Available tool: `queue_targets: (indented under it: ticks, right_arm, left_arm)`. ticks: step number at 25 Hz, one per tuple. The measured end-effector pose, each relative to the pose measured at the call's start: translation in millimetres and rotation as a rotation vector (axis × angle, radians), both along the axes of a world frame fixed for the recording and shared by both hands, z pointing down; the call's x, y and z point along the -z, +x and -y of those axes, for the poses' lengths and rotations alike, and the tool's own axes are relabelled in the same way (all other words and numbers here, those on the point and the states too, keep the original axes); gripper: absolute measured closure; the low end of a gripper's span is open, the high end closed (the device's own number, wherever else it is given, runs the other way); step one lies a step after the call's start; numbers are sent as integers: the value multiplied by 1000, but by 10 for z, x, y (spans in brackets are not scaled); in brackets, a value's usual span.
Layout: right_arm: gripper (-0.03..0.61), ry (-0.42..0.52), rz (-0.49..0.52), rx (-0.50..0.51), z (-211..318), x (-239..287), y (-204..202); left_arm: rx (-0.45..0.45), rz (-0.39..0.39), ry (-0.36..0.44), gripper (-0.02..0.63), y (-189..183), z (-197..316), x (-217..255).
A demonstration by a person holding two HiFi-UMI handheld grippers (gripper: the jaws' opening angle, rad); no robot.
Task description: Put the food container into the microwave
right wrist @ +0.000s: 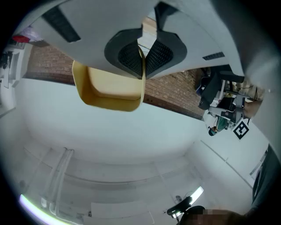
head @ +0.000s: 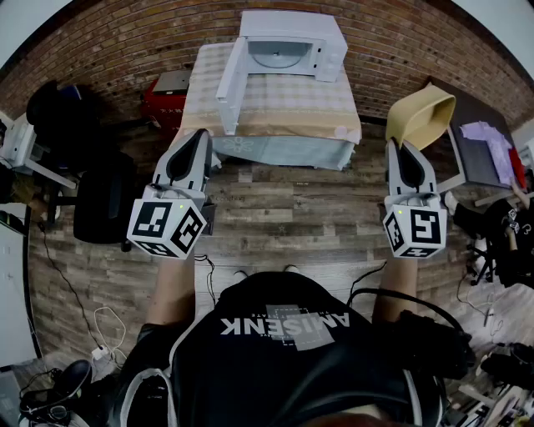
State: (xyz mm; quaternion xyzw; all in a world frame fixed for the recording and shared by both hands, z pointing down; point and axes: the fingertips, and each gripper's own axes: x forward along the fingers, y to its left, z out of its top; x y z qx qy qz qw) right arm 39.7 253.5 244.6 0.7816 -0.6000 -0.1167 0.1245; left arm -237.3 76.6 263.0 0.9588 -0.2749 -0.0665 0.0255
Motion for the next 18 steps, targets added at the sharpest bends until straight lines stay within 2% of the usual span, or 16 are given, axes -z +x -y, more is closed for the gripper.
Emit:
queue_targets:
  ticks: [12,18]
  right_arm:
    - [531,-5,-10,5,-110,45,-7]
    - [531,39,33,17,-210,93,5]
  left_arm:
    - [11,-5,9,603,5,-149,23]
    - [6,-5,28,603,74,-279,75]
